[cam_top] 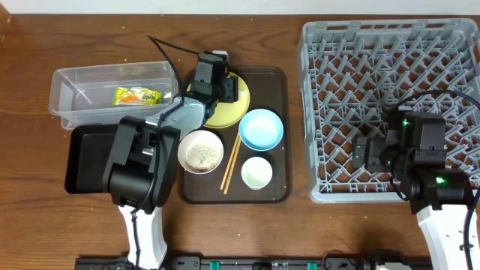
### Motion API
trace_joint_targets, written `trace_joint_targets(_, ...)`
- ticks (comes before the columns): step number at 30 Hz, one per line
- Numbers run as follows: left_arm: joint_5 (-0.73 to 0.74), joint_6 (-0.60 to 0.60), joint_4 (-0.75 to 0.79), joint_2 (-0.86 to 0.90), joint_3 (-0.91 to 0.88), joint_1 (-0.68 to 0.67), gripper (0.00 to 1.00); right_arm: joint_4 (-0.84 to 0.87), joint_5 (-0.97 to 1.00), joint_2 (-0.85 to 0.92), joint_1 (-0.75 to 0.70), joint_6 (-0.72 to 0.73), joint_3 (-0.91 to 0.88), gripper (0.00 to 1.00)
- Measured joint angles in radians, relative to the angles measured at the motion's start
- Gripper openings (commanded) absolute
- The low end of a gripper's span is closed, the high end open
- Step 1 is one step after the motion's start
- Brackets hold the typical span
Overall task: Sort waste into correct bins and load items into the dishwasher rack
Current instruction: 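Grasp the white tissue on the yellow plate with the left gripper, then drop the tissue into the clear plastic bin with the left gripper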
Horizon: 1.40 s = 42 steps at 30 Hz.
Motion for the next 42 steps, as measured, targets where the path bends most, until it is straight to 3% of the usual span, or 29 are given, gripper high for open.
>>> trace_joint_targets(19,0.0,0.0,0.0,0.025,0.0,0.0,0.64,0.0,0.0,0.0,0.0,0.0,0.0,0.99)
trace_joint_targets(22,-0.005,0.0,0.004,0.029,0.0,0.0,0.51,-0.001,0.0,0.0,0.0,0.0,0.0,0.99)
trace_joint_targets(27,-0.005,-0.006,-0.001,0.029,0.0,0.001,0.12,-0.001,0.0,0.0,0.0,0.0,0.0,0.99)
trace_joint_targets(30,-0.003,-0.001,-0.005,0.029,0.0,0.0,0.06,-0.001,0.0,0.0,0.0,0.0,0.0,0.99)
trace_joint_targets(34,-0.003,0.002,-0.037,0.023,0.002,0.0,0.06,-0.001,0.0,0.0,0.0,0.0,0.0,0.99)
trace_joint_targets(42,-0.003,0.001,-0.26,-0.113,0.0,0.005,0.06,0.0,0.0,0.0,0.0,0.0,0.0,0.99)
